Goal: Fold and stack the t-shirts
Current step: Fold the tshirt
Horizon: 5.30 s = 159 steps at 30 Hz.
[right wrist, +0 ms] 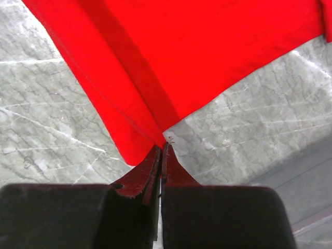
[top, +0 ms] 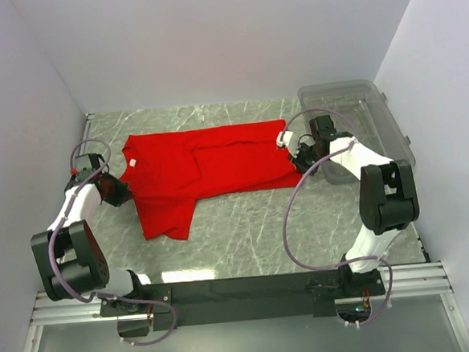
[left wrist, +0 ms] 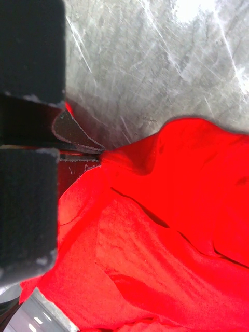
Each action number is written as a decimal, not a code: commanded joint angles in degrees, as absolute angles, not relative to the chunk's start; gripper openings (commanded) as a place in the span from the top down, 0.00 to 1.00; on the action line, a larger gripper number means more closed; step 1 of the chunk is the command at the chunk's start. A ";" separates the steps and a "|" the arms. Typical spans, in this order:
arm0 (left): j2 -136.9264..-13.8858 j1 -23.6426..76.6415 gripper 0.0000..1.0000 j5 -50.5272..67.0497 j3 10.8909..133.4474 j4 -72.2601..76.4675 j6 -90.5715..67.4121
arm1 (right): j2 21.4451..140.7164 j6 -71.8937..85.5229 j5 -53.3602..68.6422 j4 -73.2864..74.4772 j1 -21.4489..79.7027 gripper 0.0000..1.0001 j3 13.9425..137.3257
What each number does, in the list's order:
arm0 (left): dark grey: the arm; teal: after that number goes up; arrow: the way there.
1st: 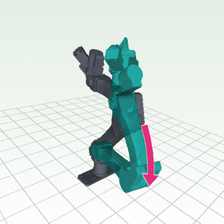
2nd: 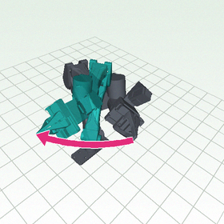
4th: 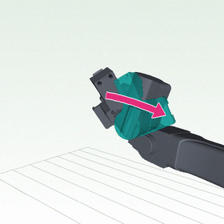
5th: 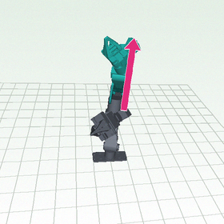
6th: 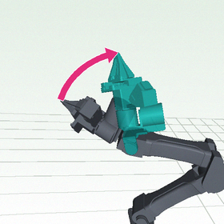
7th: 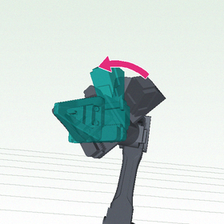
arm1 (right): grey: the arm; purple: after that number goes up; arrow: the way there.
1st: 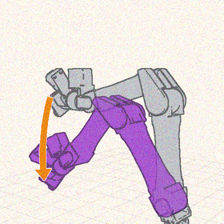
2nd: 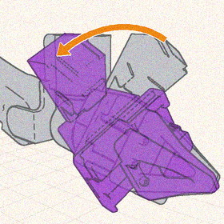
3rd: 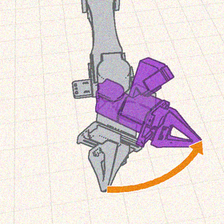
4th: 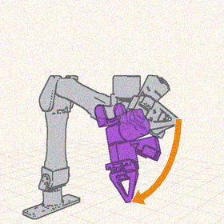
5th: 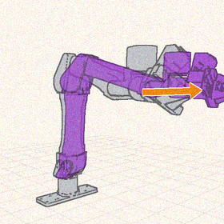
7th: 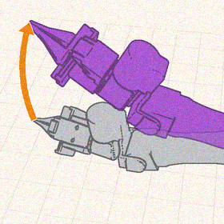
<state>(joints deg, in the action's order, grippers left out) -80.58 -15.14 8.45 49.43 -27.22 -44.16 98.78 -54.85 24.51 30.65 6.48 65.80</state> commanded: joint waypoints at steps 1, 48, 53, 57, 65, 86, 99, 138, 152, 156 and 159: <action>-81.21 -15.38 0.99 9.49 52.21 -25.40 -43.33 | 99.93 -53.79 23.55 29.79 6.07 1.00 68.55; -87.10 -15.82 0.99 8.44 57.57 -25.93 -42.89 | 108.19 -50.88 23.46 28.30 7.91 0.97 76.90; -83.15 -15.91 0.99 8.17 55.38 -26.45 -43.15 | 107.75 -52.82 24.17 29.79 8.35 0.96 76.90; -81.92 -16.26 0.99 8.52 53.88 -26.37 -43.24 | 107.75 -53.26 24.52 30.06 8.35 0.96 77.17; -81.74 -16.35 0.99 8.79 51.68 -25.05 -43.59 | 108.72 -51.51 24.08 29.62 9.23 0.96 78.57; -85.52 -17.14 0.99 7.73 53.53 -24.43 -43.07 | 111.27 -49.48 21.45 29.79 9.58 0.94 81.30; -88.94 -17.14 0.99 8.35 57.65 -24.08 -42.36 | 112.06 -49.13 20.48 29.62 9.58 0.94 82.09; -99.84 -17.05 0.98 10.63 65.74 -23.47 -41.31 | 114.87 -46.67 18.46 28.30 9.67 0.73 85.25; -93.09 -17.05 0.51 15.47 67.06 -20.39 -39.47 | 110.84 -37.43 21.53 29.35 9.58 0.61 91.14; -88.34 -17.40 0.46 15.47 66.01 -18.90 -35.95 | 107.06 -44.98 29.51 35.06 9.40 0.61 87.81; -84.39 -17.84 0.41 14.41 65.30 -19.86 -33.93 | 103.11 -52.71 36.55 40.50 9.49 0.61 84.57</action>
